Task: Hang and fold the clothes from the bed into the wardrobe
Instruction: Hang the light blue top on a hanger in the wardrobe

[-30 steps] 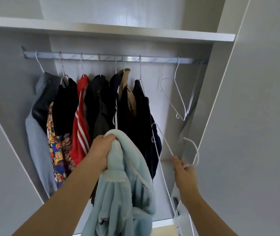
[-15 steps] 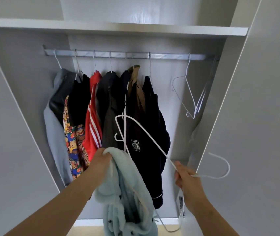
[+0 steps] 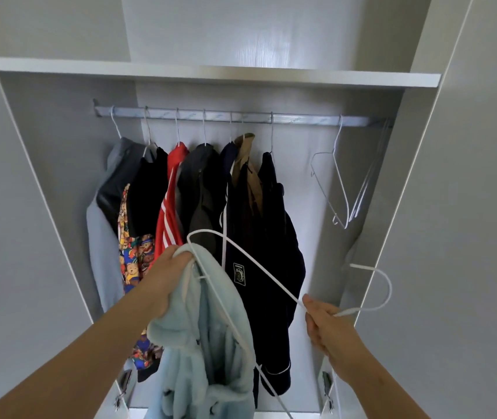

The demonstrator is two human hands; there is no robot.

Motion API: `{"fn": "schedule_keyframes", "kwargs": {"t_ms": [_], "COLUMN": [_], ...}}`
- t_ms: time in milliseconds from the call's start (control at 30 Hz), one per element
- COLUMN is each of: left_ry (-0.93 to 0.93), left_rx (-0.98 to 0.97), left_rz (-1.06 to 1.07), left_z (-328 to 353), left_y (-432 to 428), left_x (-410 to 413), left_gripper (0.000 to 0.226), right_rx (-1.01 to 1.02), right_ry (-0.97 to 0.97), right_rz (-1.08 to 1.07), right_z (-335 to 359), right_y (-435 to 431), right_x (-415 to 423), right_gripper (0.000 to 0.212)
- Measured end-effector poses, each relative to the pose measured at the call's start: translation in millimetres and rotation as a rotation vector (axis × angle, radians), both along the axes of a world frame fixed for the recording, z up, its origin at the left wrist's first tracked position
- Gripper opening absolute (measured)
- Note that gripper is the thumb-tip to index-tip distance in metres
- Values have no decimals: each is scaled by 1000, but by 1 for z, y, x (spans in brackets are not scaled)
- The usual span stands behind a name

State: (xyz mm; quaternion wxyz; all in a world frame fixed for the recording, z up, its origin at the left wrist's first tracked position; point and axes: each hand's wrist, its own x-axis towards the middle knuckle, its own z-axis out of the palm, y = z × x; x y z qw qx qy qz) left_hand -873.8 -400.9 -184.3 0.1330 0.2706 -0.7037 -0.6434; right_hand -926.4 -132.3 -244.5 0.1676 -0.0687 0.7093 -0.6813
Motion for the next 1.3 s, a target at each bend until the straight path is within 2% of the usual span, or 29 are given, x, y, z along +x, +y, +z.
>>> {"fn": "schedule_keyframes", "kwargs": {"t_ms": [100, 200, 400, 533, 733, 800, 833, 967, 1033, 1067, 1133, 1200, 1267, 1300], "left_ry": [67, 101, 148, 149, 156, 178, 199, 201, 198, 217, 284, 358, 477, 476], "left_rx": [-80, -314, -633, -948, -1059, -1035, -962, -208, -166, -205, -410, -845, -1304, -1425], "left_rz": [19, 8, 37, -72, -208, -262, -292, -386, -426, -461, -558, -583, -510, -505], "left_z": [6, 8, 15, 17, 18, 18, 18, 13, 12, 14, 21, 21, 16, 14], "left_y": [-2, -9, -26, -22, -3, 13, 24, 63, 69, 69, 65, 56, 48, 46], "left_x": [-6, -10, -11, -12, -6, -4, -3, 4, 2, 1, 0, -2, -6, -9], "left_gripper": [10, 15, 9, 2, 6, 7, 8, 20, 18, 17, 15, 9, 20, 28], "right_rx": [34, 39, 132, 211, 177, 145, 120, -3, -69, -93, -93, -59, -43, -48], "right_ry": [44, 39, 81, 115, 21, -6, -20, -111, -153, -150, -89, 0, 76, 112], "right_rz": [38, 44, 0, -6, 1, 20, 34, 52, 19, -8, -60, -77, -70, -62], "right_z": [8, 16, 31, 32, 33, 35, 37, 41, 43, 45, 49, 53, 56, 57], "right_y": [0, 2, 1, -13, -36, -46, -51, -66, -68, -68, -66, -63, -62, -62], "right_x": [-2, -4, -6, -1, 11, 15, 18, 24, 25, 25, 21, 17, 14, 12], "right_gripper": [60, 59, 60, 62, 59, 56, 55, 48, 41, 40, 41, 38, 35, 34]}}
